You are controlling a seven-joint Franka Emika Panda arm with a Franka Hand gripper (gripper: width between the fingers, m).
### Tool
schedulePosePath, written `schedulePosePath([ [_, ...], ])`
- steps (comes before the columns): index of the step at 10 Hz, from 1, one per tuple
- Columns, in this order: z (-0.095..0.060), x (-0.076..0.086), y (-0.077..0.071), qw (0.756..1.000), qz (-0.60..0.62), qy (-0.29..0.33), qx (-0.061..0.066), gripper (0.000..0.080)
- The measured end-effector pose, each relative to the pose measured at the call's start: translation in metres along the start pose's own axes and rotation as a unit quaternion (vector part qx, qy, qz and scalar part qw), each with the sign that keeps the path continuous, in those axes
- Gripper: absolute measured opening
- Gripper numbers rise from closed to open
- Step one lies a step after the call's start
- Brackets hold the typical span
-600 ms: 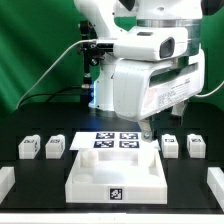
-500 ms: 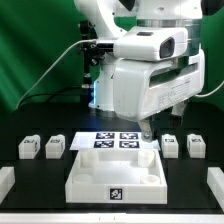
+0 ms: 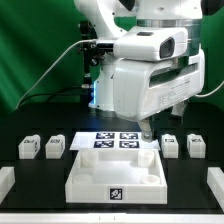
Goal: Assemble one leg
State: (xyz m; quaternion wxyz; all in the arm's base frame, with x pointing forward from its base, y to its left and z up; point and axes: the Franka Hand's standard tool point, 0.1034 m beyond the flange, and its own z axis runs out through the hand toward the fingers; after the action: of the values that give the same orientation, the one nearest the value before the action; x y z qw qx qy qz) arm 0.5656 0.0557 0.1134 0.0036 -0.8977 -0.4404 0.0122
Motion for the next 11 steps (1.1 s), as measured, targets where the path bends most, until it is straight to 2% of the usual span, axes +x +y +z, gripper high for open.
schedulePosePath([
  [1, 0.001, -0.001, -0.003, 1.0, -0.019, 0.005, -0.005, 0.0649],
  [2, 0.009, -0.015, -0.021, 0.999, -0.048, 0.011, -0.011, 0.0649],
  [3, 0.016, -0.039, -0.037, 0.99, -0.138, 0.008, -0.012, 0.0649],
  [4, 0.018, -0.056, -0.039, 0.976, -0.219, 0.008, -0.015, 0.0649],
  [5, 0.019, -0.064, -0.036, 0.965, -0.261, 0.008, -0.016, 0.0649],
  [7, 0.02, -0.064, -0.035, 0.943, -0.333, 0.003, -0.018, 0.0649],
  [10, 0.023, -0.067, -0.036, 0.946, -0.323, 0.003, -0.016, 0.0649],
  [11, 0.037, -0.079, -0.043, 0.944, -0.33, 0.012, -0.032, 0.0649],
])
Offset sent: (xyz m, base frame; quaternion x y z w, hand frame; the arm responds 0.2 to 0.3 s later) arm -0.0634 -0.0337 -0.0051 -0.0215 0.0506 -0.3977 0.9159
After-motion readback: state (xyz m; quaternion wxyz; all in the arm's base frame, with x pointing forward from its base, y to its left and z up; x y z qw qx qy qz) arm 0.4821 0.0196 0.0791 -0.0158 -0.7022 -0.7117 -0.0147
